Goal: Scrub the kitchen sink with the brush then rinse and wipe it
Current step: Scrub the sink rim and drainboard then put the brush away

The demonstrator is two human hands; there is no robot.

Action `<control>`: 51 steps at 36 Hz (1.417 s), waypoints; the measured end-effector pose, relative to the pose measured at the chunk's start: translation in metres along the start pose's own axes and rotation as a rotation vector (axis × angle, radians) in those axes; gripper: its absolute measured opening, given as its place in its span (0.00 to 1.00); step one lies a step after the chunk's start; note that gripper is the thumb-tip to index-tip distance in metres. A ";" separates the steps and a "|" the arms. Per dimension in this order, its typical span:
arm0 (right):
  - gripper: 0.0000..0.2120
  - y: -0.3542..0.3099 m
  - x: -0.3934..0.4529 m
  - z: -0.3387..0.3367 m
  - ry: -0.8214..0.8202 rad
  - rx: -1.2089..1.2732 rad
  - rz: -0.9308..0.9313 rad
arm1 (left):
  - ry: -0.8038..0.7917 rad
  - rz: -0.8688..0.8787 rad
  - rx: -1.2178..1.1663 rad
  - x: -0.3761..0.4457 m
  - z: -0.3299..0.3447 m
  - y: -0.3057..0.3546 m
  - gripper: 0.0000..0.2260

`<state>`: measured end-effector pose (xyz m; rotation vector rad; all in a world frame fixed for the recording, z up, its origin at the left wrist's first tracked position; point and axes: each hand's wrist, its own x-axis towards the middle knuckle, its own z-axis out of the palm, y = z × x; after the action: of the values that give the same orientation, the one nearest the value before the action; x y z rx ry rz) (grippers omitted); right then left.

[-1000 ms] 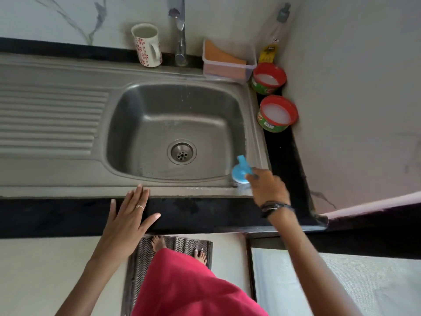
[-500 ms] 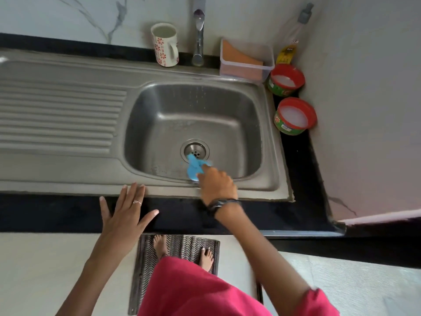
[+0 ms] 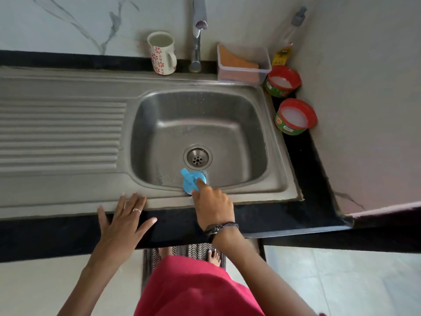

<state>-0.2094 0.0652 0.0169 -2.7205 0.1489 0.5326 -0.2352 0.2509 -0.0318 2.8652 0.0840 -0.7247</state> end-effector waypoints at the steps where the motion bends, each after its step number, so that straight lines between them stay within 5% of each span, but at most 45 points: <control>1: 0.19 0.007 0.000 -0.002 0.016 -0.012 0.020 | -0.003 0.009 0.010 0.001 -0.003 -0.001 0.27; 8: 0.19 0.070 -0.012 -0.034 0.183 0.065 0.336 | 0.033 0.061 -0.032 0.012 -0.023 -0.014 0.19; 17: 0.19 -0.050 -0.016 0.010 -0.048 0.088 0.086 | 0.032 0.088 -0.036 0.020 -0.037 -0.029 0.13; 26: 0.18 0.009 -0.023 -0.023 0.072 0.094 0.373 | 0.051 0.121 -0.103 0.036 -0.042 -0.054 0.08; 35: 0.18 -0.082 -0.016 0.013 -0.055 0.114 0.133 | 0.050 0.183 -0.097 0.054 -0.044 -0.070 0.07; 44: 0.17 -0.014 0.003 -0.023 0.024 0.134 0.424 | 0.122 0.168 -0.203 0.066 -0.047 -0.099 0.06; 51: 0.15 -0.088 0.035 0.014 -0.079 -0.028 0.216 | 0.120 0.161 -0.078 0.070 -0.052 -0.108 0.09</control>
<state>-0.1666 0.1503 0.0206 -2.7219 0.4216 0.7061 -0.1600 0.3673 -0.0383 2.7989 -0.0989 -0.5077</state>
